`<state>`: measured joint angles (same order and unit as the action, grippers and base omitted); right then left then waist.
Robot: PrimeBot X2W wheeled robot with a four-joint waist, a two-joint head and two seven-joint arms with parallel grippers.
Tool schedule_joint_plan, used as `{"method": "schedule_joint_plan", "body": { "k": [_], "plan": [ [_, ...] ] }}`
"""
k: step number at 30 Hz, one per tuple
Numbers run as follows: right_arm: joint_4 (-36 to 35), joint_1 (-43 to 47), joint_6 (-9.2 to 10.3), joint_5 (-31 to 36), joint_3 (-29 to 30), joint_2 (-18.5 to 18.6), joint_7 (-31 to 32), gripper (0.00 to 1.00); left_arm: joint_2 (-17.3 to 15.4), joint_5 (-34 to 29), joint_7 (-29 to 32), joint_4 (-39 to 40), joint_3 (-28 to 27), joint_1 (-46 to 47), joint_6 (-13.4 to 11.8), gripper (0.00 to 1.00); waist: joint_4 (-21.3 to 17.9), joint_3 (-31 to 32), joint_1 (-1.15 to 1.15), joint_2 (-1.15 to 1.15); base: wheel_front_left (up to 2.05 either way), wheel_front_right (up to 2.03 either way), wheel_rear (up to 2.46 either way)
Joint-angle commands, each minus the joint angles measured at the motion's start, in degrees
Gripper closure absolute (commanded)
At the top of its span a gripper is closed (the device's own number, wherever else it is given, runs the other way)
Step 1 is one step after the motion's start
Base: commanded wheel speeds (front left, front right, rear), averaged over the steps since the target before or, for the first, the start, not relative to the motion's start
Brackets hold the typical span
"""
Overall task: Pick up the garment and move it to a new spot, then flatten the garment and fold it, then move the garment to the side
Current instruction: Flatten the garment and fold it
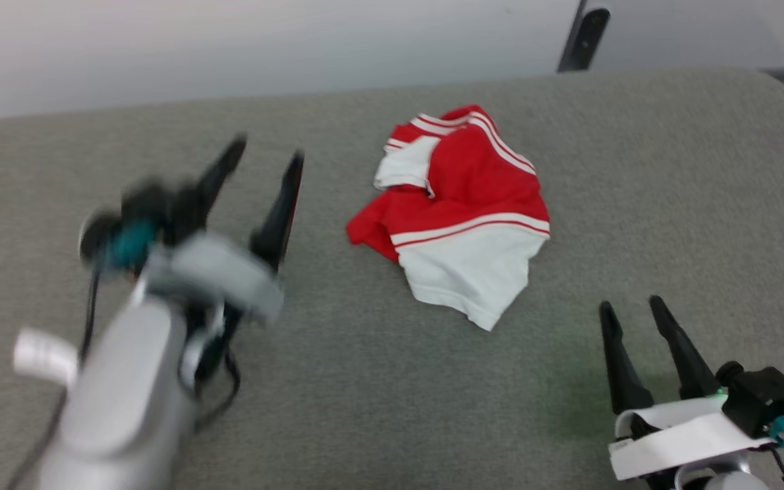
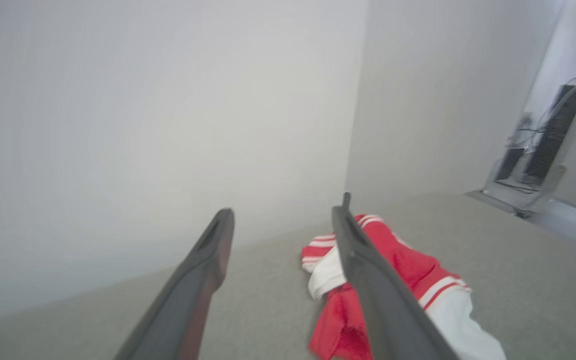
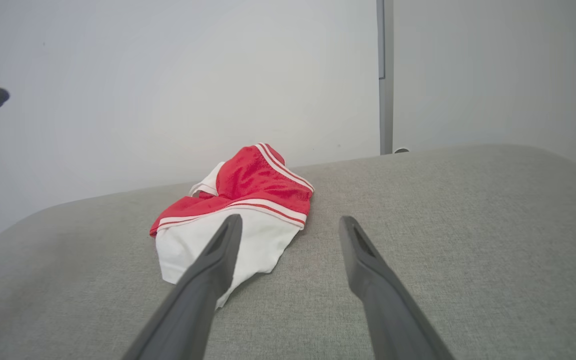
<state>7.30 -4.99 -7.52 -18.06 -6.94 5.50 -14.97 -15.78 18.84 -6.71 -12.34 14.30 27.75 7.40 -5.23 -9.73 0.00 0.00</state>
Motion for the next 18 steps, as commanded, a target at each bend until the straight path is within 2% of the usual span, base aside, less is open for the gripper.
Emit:
{"method": "schedule_joint_plan", "body": {
  "k": [1, 4, 8, 14, 18],
  "plan": [
    [-0.44, -1.18, 0.06, -0.35, -0.61, -0.51, -0.28, 0.00, -1.08, 3.59, 3.48, -3.07, 2.44, 6.24, 0.11, 0.00, -4.11, -4.34, 0.00, 0.00, 0.00, 0.00, 0.00],
    [-1.12, -2.64, 0.06, 0.87, -2.36, -1.26, -0.29, 0.00, -4.62, 9.06, 11.55, -10.05, 8.10, 16.95, 0.11, 0.00, -6.92, -6.71, 0.00, 0.00, 0.00, 0.00, 0.00],
    [-1.64, -3.66, 0.06, 0.39, -3.89, -1.89, -0.30, 0.00, -5.07, 18.45, 20.28, -19.00, 11.59, 26.57, 0.06, 0.00, -10.13, -8.40, 0.00, 0.00, 0.00, 0.00, 0.00],
    [-1.88, -5.01, 0.06, -0.37, -4.77, -2.54, -0.30, 0.00, -5.85, 28.75, 37.05, -29.33, 18.02, 34.30, 0.06, 0.00, -13.71, -10.60, 0.00, 0.00, 0.00, 0.00, 0.00],
    [-2.27, -5.67, 0.06, -1.46, -5.46, -2.63, -0.30, 0.00, -6.41, 32.07, 43.89, -35.05, 19.75, 37.41, 0.06, 0.00, -15.42, -12.05, 0.00, 0.00, 0.00, 0.00, 0.00]
  ]
}}
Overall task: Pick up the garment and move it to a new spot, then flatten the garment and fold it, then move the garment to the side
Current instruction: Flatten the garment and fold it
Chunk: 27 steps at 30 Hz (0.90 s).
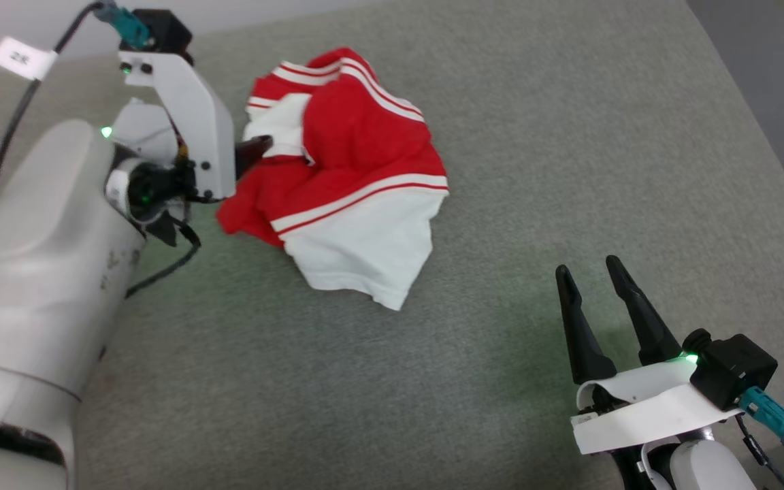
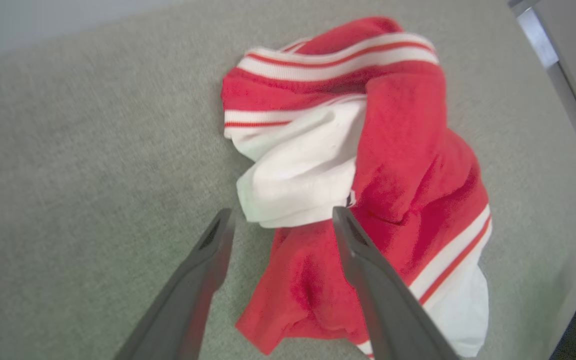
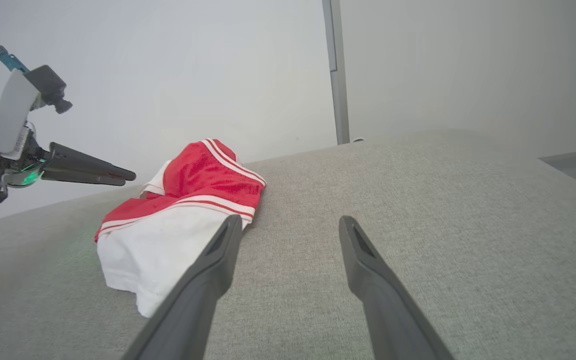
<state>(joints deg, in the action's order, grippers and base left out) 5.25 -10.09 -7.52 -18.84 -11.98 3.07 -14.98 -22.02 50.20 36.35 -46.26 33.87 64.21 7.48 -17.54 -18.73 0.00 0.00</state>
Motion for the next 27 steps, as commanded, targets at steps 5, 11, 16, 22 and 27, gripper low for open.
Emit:
{"method": "schedule_joint_plan", "body": {
  "k": [5, 11, 16, 22, 27],
  "plan": [
    [-0.70, -1.51, 0.06, -2.26, -1.41, -0.22, -0.29, 0.00, -0.06, 2.39, 4.88, -7.53, 0.61, 4.65, -0.01, 0.00, -4.49, -4.59, 0.00, 0.00, 0.00, 0.00, 0.00],
    [-0.78, -1.73, 0.06, -3.14, -2.04, -0.22, -0.29, 0.00, 0.69, 3.61, 6.62, -12.28, 0.92, 7.20, -0.01, 0.00, -5.11, -5.30, 0.00, 0.00, 0.00, 0.00, 0.00],
    [-0.63, -1.77, 0.06, -3.35, -1.77, -0.21, -0.29, 0.00, 1.50, 5.34, 5.19, -12.94, 0.65, 8.30, -0.01, 1.00, -4.55, -5.07, 0.00, 0.00, 0.00, 0.00, 0.00],
    [-0.34, -0.52, 0.06, -2.58, -0.66, -0.22, -0.29, 0.00, 2.07, 6.80, 2.42, -12.03, 1.09, 8.40, -0.01, 1.00, -1.86, -2.85, 0.00, 0.00, 0.00, 0.00, 0.00],
    [0.16, 0.88, 0.06, -1.16, -0.57, -0.20, -0.29, 0.00, 0.43, 9.01, 1.87, -8.68, 2.06, 8.24, -0.01, 1.00, 2.54, 0.44, 0.00, 0.00, 0.00, 0.00, 0.00]
  ]
}}
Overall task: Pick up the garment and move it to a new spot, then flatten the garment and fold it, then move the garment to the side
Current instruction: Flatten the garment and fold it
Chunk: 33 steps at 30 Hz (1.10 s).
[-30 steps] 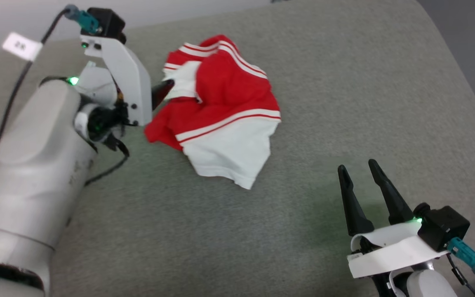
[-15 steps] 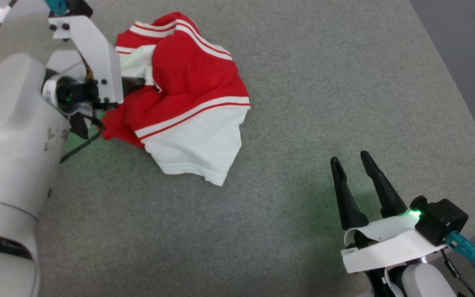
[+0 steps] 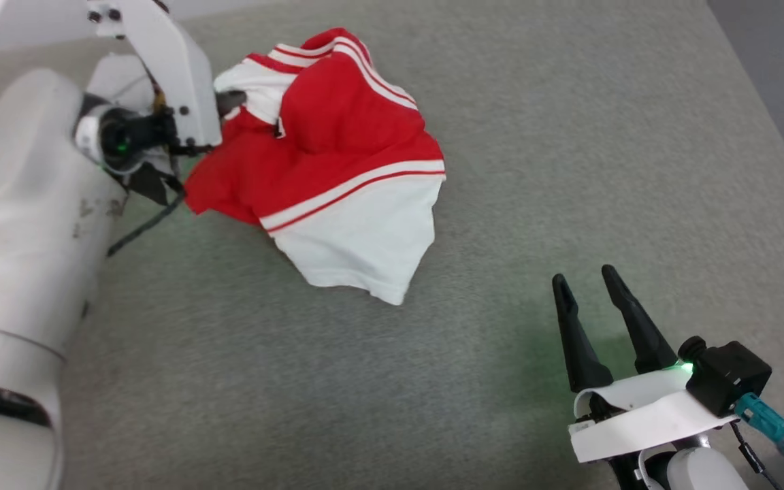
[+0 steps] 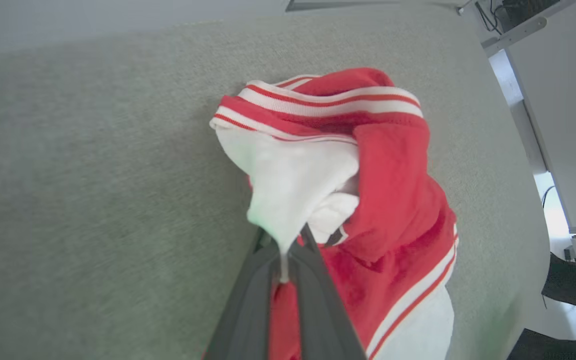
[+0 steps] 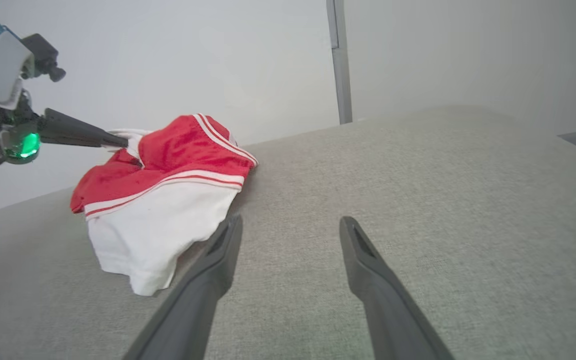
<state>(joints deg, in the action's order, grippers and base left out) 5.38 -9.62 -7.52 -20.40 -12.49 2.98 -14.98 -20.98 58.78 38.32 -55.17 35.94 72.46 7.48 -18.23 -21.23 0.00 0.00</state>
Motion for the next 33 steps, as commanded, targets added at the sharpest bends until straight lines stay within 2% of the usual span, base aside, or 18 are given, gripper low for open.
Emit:
{"method": "schedule_joint_plan", "body": {
  "k": [1, 7, 14, 21, 24, 25, 26, 27, 33],
  "plan": [
    [0.15, 0.70, 0.06, 0.73, 0.02, -0.09, -0.29, 0.00, -1.02, 1.06, -0.14, 1.04, -0.01, -0.16, -0.01, 1.00, 4.17, 3.56, 0.00, 0.00, 0.00, 0.00, 0.00],
    [0.79, 2.06, 0.06, 2.04, -0.12, -0.08, -0.30, 0.00, -4.69, 5.87, 0.70, 4.61, -1.68, -1.67, -0.01, 1.00, 8.87, 6.64, 0.00, 0.00, 0.00, 0.00, 0.00],
    [0.98, 3.41, 0.06, 2.37, 0.31, -0.07, -0.29, 0.00, -9.49, 8.15, 3.24, 3.90, -2.21, -7.93, -0.57, 1.00, 11.61, 8.20, 0.00, 0.00, 0.00, 0.00, 0.00],
    [0.70, 3.99, 0.06, 2.66, 0.85, -0.07, -0.18, 0.00, -10.26, 11.58, 7.09, 3.55, -2.09, -18.12, -0.64, 1.00, 12.42, 8.42, 0.00, 0.00, 0.00, 0.00, 0.00],
    [0.78, 3.97, 0.06, 3.18, 1.13, -0.08, -0.18, 0.00, -10.49, 10.91, 4.17, 4.79, -2.43, -19.68, -0.67, 1.00, 12.71, 8.46, 0.00, 0.00, 0.00, 0.00, 0.00],
    [0.86, 3.45, 0.06, 3.49, 0.96, -0.08, -0.18, 0.00, -10.25, 11.21, 2.62, 5.25, -2.96, -20.06, -0.76, 0.72, 12.77, 8.50, 0.00, 0.00, 0.00, 0.00, 0.00],
    [1.03, 2.71, 0.06, 3.68, 0.87, -0.08, -0.18, 0.00, -9.81, 11.61, 1.03, 5.73, -3.58, -20.40, -0.76, 0.20, 12.88, 8.58, 0.00, 0.00, 0.00, 0.00, 0.00],
    [1.23, 1.82, 0.05, 3.88, 0.81, -0.02, -0.19, 0.00, -9.50, 11.87, -0.55, 6.19, -4.17, -20.76, -0.73, 0.00, 12.99, 8.72, 0.00, 0.00, 0.00, 0.00, 0.00],
    [6.24, -4.00, 0.06, 4.19, -2.25, 2.45, 2.55, 0.00, -9.26, 10.35, -10.46, 12.51, -4.91, -25.32, -0.19, 0.00, 14.84, 10.49, 0.00, 0.00, 0.00, 0.00, 0.00]
  ]
}}
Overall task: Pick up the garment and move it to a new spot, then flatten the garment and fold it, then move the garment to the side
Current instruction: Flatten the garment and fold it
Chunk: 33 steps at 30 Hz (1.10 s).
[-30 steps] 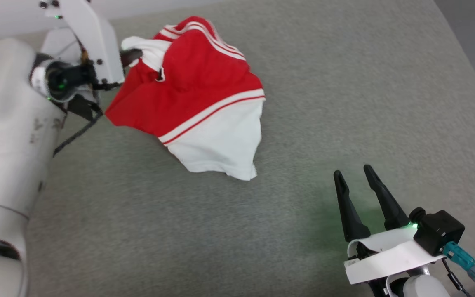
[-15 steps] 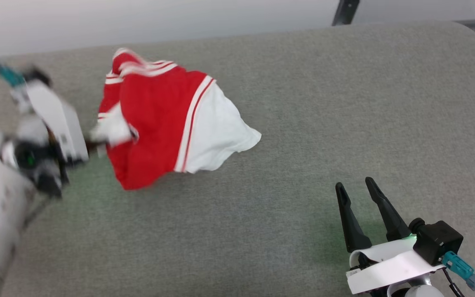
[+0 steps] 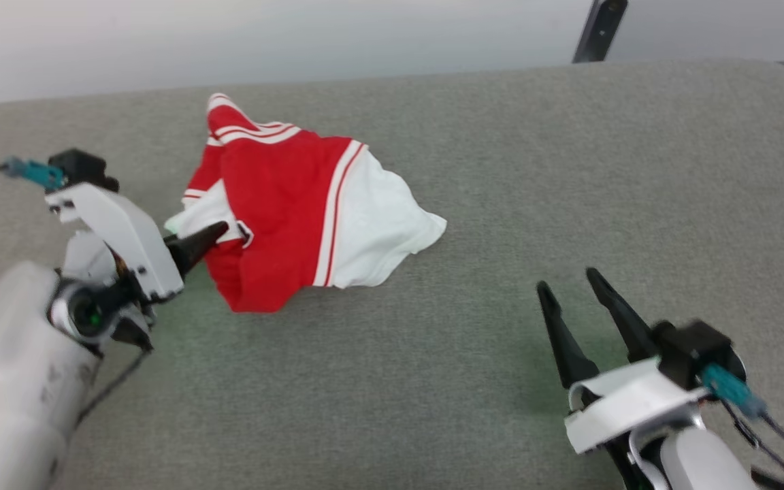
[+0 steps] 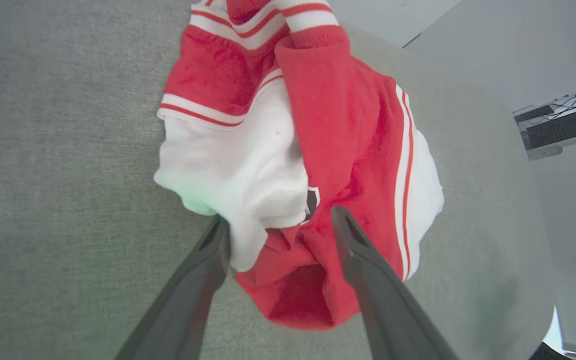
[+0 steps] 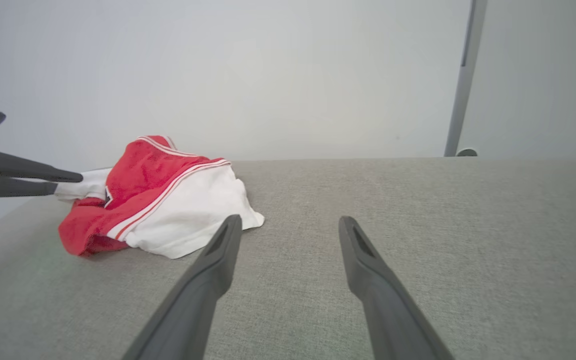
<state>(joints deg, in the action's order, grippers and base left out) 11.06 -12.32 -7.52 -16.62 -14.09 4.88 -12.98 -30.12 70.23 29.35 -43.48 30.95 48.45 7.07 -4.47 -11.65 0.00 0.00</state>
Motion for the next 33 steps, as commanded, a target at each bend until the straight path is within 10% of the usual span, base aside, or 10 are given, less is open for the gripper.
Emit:
{"method": "schedule_joint_plan", "body": {
  "k": [1, 16, 26, 33],
  "plan": [
    [1.31, -2.43, 0.05, 0.06, -1.63, 0.87, 1.45, 0.00, -0.45, -1.62, -3.78, 2.25, 0.08, -2.47, 0.28, 0.00, 1.48, 1.16, 0.00, 0.00, 0.00, 0.00, 0.00],
    [15.28, -16.98, 0.06, -9.28, -12.05, 10.47, 21.39, 0.00, 3.07, -12.84, -38.86, 23.91, 0.29, -28.72, -6.78, 0.00, 15.04, 3.43, 0.00, 0.00, 0.00, 0.00, 0.00],
    [23.69, -28.62, 0.06, -16.18, -18.84, 15.53, 35.12, 0.00, 6.77, -28.57, -44.54, 33.83, 1.98, -36.66, -15.57, 0.00, 21.95, 1.82, 0.00, 0.00, 0.00, 0.00, 0.00],
    [29.02, -37.32, 0.06, -19.24, -23.01, 18.15, 44.82, 0.00, 10.88, -39.00, -44.48, 39.23, -1.75, -40.18, -16.21, 0.00, 24.16, -1.69, 0.00, 0.00, 0.00, 0.00, 0.00]
  ]
}}
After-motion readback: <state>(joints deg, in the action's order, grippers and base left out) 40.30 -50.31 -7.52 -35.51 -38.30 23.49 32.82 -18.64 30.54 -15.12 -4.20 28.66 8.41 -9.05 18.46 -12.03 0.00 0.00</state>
